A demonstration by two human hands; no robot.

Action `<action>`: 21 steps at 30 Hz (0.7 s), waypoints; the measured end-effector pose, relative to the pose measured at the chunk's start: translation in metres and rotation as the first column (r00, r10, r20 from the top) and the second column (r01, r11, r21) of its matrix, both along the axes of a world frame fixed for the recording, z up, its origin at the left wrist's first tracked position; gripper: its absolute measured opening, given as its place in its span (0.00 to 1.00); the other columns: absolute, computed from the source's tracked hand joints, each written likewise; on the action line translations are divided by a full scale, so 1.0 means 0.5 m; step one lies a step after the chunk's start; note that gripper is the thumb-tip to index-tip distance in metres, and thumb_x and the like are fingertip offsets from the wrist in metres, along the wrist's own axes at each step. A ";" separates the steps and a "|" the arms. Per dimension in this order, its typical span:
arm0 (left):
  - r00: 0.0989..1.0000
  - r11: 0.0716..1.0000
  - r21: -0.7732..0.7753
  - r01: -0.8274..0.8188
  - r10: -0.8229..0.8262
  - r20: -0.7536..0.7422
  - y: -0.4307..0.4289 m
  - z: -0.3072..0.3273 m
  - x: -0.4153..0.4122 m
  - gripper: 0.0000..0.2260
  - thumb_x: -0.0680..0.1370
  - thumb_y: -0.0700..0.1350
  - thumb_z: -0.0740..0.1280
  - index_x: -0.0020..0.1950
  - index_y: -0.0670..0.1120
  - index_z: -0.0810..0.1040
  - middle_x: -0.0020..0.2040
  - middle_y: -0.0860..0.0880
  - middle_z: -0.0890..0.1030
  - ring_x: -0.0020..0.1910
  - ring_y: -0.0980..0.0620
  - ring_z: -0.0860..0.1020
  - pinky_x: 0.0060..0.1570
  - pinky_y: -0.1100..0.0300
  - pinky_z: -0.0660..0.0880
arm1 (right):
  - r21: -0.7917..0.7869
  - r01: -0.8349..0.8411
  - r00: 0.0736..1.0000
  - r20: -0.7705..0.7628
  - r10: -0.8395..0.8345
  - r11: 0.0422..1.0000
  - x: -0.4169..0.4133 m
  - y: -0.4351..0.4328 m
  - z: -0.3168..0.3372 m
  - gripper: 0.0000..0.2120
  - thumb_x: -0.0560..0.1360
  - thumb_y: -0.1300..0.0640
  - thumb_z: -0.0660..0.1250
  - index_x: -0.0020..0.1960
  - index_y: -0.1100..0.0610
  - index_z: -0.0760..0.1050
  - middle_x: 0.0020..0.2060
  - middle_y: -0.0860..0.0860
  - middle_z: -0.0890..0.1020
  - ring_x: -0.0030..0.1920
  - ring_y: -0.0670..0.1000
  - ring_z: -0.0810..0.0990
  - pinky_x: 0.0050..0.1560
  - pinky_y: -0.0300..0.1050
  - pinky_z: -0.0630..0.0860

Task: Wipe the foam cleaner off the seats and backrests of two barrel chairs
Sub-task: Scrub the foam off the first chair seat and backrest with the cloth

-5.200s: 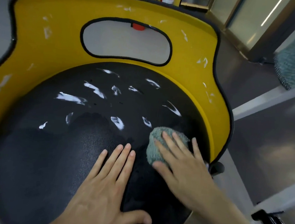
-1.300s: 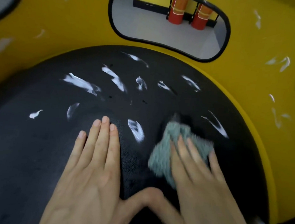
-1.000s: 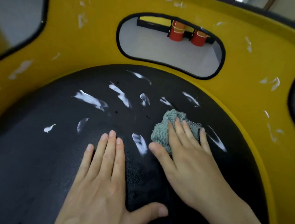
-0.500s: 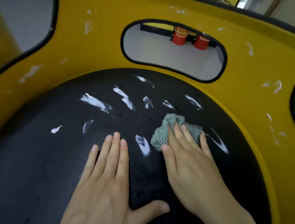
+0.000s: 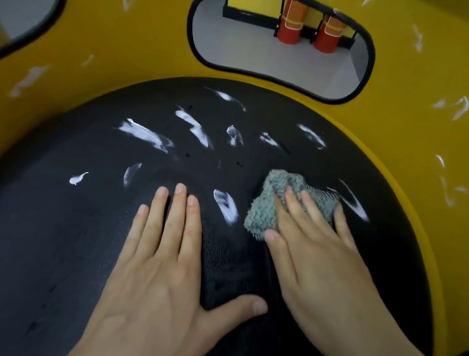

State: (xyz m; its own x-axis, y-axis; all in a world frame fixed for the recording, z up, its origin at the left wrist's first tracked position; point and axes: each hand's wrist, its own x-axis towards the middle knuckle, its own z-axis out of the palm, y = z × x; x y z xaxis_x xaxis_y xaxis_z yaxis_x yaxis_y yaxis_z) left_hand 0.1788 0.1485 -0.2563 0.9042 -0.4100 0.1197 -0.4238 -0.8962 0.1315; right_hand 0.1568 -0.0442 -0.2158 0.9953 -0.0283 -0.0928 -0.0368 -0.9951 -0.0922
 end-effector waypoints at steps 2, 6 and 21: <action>1.000 1.000 -0.009 0.006 -0.006 -0.007 0.005 0.002 0.000 0.57 0.72 0.82 0.47 0.76 0.31 0.65 0.78 0.35 0.64 0.78 0.35 0.62 0.71 0.43 0.56 | 0.010 -0.022 1.000 0.005 0.022 1.000 -0.058 0.004 -0.012 0.28 0.84 0.42 0.40 0.79 0.53 0.58 0.77 0.48 0.64 0.79 0.51 0.60 0.73 0.57 0.55; 0.999 1.000 -0.011 0.018 -0.019 -0.026 0.009 0.004 0.002 0.57 0.72 0.81 0.47 0.77 0.32 0.64 0.78 0.35 0.63 0.78 0.37 0.62 0.72 0.43 0.56 | -0.018 -0.062 0.998 0.026 0.062 0.998 -0.066 -0.006 -0.010 0.28 0.85 0.42 0.41 0.78 0.53 0.61 0.76 0.49 0.68 0.77 0.51 0.63 0.72 0.58 0.58; 0.998 0.999 -0.032 0.031 -0.033 -0.055 0.014 0.009 0.001 0.56 0.73 0.80 0.48 0.77 0.31 0.63 0.79 0.35 0.63 0.78 0.38 0.62 0.74 0.47 0.54 | -0.045 0.002 0.992 0.127 0.004 0.999 -0.020 0.005 -0.023 0.29 0.84 0.45 0.41 0.78 0.56 0.63 0.76 0.53 0.67 0.78 0.53 0.62 0.77 0.55 0.59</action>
State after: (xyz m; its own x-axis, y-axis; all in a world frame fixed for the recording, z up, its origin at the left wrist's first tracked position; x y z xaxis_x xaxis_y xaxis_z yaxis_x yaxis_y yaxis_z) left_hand 0.1793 0.1553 -0.2517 0.8964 -0.4355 0.0827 -0.4433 -0.8774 0.1833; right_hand 0.1469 -0.0417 -0.2272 0.9990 -0.0285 0.0354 -0.0266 -0.9983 -0.0515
